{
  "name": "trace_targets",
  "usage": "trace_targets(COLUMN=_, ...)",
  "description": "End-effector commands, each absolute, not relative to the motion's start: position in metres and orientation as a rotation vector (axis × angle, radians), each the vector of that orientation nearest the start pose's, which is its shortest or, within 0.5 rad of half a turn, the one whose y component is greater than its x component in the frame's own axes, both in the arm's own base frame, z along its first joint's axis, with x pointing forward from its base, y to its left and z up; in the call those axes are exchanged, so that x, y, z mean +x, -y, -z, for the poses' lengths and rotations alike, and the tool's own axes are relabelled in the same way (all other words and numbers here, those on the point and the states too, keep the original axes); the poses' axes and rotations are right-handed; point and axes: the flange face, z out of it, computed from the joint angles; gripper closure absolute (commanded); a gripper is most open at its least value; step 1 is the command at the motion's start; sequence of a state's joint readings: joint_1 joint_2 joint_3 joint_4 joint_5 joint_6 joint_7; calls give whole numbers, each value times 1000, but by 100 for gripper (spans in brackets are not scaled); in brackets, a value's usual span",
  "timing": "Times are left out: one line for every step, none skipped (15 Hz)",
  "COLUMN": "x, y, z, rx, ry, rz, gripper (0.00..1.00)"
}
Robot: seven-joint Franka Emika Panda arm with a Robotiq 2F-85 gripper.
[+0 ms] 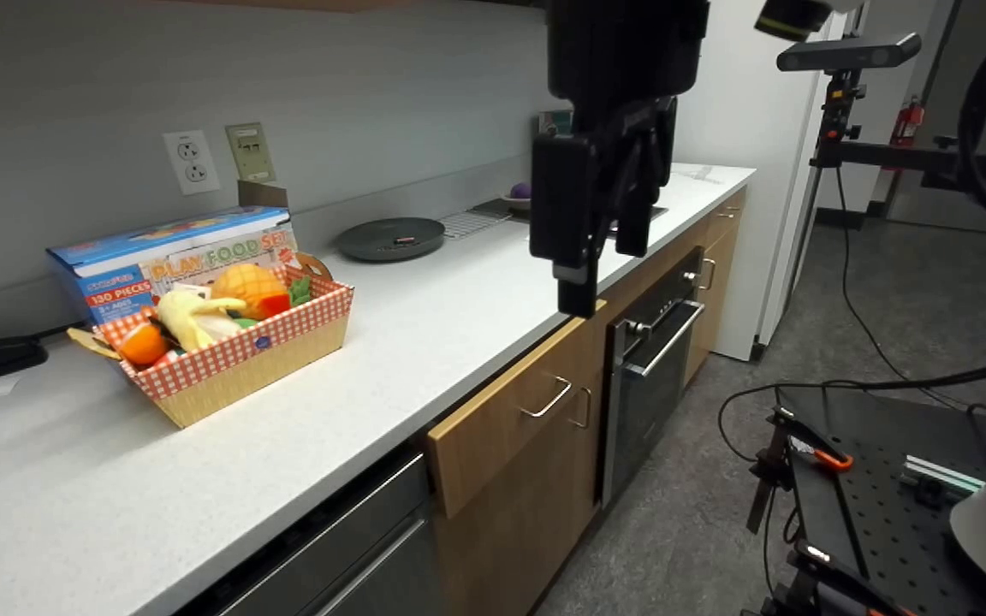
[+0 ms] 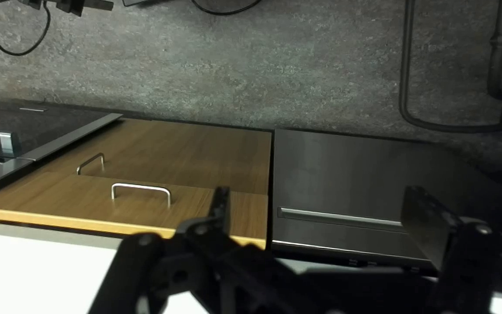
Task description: Open the top drawer of the kitchen unit,remove the orange cup and close it
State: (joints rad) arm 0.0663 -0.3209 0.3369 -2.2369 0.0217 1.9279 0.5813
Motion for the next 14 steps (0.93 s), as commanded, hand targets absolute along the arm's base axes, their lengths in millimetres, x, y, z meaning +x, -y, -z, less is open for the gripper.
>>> trace_targets(x=427, y=-157, z=-480, rx=-3202, ry=-350, rz=116, gripper=0)
trace_targets(x=429, y=-146, z=-475, rx=-3201, ry=-359, rz=124, gripper=0)
trace_targets(x=432, y=-135, z=-468, rx=-3205, ry=-365, rz=130, gripper=0)
trace_targets(x=434, y=-125, z=-461, rx=-3215, ry=-366, rz=140, gripper=0)
trace_targets(x=436, y=-115, z=-454, rx=-3230, ry=-368, rz=149, gripper=0)
trace_targets(x=437, y=-105, z=-447, rx=-3242, ry=-372, rz=156, gripper=0)
trace_targets(x=438, y=-96, z=-440, rx=-3252, ry=-384, rz=160, gripper=0)
trace_targets(x=438, y=-88, z=-434, rx=-3259, ry=-397, rz=166, gripper=0)
trace_targets(x=437, y=-82, z=-429, rx=-3264, ry=-412, rz=181, gripper=0)
trace_targets(x=435, y=-79, z=-427, rx=-3275, ry=-418, rz=202, gripper=0)
trace_targets(x=437, y=-87, z=-431, rx=-3260, ry=-428, rz=151, gripper=0)
trace_targets(x=437, y=-83, z=-427, rx=-3267, ry=-429, rz=158, gripper=0)
trace_targets(x=436, y=-82, z=-425, rx=-3269, ry=-429, rz=161, gripper=0)
trace_targets(x=436, y=-82, z=-424, rx=-3269, ry=-429, rz=160, gripper=0)
